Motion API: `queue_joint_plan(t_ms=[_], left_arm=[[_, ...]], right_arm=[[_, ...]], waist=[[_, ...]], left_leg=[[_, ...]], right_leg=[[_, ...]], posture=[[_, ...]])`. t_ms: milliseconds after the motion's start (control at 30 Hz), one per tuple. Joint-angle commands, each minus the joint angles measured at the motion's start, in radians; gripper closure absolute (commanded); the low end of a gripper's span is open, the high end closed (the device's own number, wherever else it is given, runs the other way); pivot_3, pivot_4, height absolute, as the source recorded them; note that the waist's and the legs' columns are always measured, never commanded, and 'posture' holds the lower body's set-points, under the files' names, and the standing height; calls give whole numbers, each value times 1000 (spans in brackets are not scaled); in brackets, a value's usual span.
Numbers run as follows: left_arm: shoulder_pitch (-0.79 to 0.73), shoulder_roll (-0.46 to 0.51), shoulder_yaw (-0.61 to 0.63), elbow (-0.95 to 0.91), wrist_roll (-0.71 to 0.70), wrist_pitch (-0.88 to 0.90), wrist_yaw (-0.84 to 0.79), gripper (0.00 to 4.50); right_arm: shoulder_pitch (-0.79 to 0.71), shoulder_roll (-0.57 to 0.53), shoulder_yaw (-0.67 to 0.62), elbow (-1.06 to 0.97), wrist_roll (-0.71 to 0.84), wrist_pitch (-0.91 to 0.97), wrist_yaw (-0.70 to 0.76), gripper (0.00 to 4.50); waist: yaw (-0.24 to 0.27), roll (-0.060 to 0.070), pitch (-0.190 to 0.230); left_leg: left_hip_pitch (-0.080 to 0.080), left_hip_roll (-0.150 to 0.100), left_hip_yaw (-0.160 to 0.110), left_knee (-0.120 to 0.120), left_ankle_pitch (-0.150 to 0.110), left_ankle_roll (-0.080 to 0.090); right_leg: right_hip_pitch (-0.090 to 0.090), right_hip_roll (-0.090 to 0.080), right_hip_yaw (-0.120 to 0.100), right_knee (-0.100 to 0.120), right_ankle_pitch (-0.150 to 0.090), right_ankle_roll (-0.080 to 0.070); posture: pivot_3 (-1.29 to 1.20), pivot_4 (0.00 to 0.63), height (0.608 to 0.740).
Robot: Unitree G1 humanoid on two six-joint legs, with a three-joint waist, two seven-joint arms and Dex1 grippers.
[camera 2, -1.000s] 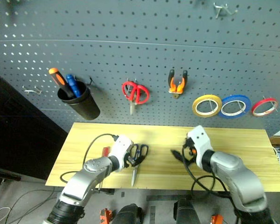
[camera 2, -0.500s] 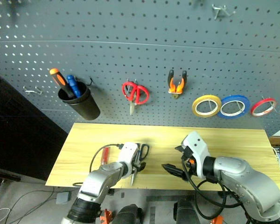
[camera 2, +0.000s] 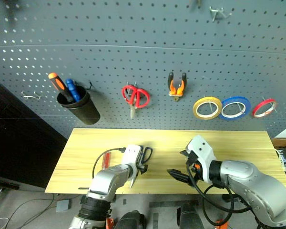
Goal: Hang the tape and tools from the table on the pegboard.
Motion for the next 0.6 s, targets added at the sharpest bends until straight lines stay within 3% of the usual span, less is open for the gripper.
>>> queue_joint_plan(t_ms=[33,300,400,600], left_arm=[[-7,6,4,-28,2,31,-2,406],[0,36,-36,33,-3,65,-43,406],[-4,49,-41,42,-1,38,-53,1004],[-25,72,-36,70,-20,-17,-113,2847]], right_arm=[[1,-15,-27,-37,17,-16,-12,10],[-18,-6,-35,-21,41,-19,-26,10],[-18,3,-40,-18,56,-16,-32,0],[-24,-3,-25,-17,64,-19,-47,0]], waist=[[0,0,0],[0,0,0],[0,0,0],[3,1,0]], left_leg=[[-1,0,0,0,0,0],[-2,0,-1,-1,0,0],[-2,0,-1,-1,0,0],[-2,0,-1,-1,0,0]], right_leg=[[0,0,0,0,0,0],[-1,0,-1,-4,0,0],[-1,0,-1,-3,0,0],[-1,0,-1,-3,0,0]], posture=[[-88,220,740],[-87,221,740],[-92,220,740],[-94,217,740]])
